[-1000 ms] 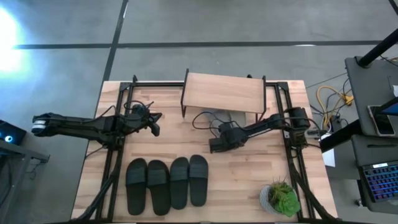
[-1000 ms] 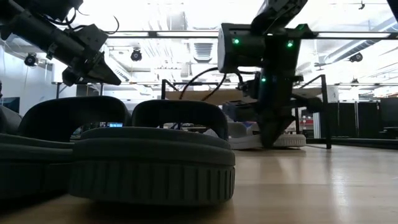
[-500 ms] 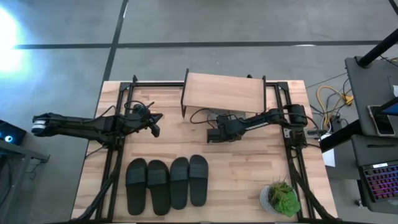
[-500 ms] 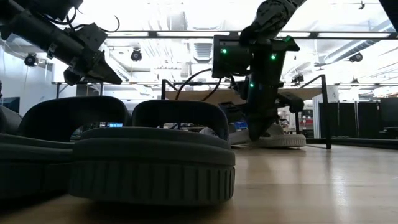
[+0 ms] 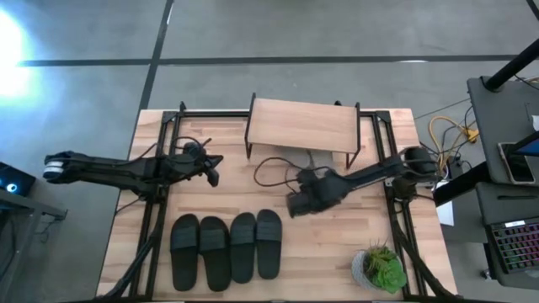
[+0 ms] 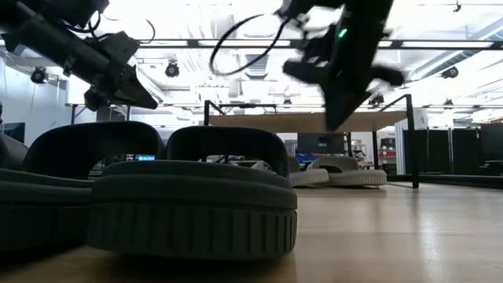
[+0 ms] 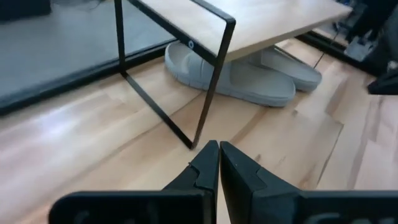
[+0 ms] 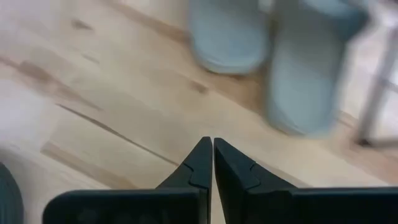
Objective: Pick and place slides into the shelf
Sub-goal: Adjust the shelf on the table
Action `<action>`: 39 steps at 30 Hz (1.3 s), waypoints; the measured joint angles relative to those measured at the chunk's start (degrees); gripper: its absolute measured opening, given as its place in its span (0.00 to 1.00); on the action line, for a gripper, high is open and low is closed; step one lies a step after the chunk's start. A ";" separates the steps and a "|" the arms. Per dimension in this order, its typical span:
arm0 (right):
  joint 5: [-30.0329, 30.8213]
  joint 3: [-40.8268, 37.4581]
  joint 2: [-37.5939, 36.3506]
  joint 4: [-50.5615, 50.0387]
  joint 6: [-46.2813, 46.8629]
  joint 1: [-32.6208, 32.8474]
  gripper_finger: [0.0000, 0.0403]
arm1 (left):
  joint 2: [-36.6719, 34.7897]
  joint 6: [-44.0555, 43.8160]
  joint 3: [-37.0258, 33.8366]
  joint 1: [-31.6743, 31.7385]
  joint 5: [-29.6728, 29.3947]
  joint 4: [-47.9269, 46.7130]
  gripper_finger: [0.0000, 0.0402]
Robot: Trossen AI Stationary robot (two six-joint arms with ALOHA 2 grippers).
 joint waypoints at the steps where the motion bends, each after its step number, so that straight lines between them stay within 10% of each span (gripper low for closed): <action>1: 0.23 0.27 -0.84 -3.10 3.21 0.69 0.02 | 0.31 -2.30 -0.02 0.07 -0.17 -0.19 0.00; 13: 4.40 0.16 -13.46 -17.45 19.12 5.18 0.02 | 3.83 -1.15 -0.02 7.51 -6.33 0.12 0.00; 20: 7.85 -1.65 -17.86 -26.19 32.89 4.55 0.05 | 8.27 7.56 -0.02 21.21 27.51 13.57 0.00; 27: 5.00 -2.47 -18.80 -27.12 33.94 3.81 0.20 | 14.29 6.66 0.54 31.59 35.00 18.61 0.00; 39: 6.04 -2.40 -19.01 -27.15 35.53 3.06 0.36 | 29.06 17.11 0.90 39.48 67.06 32.87 0.00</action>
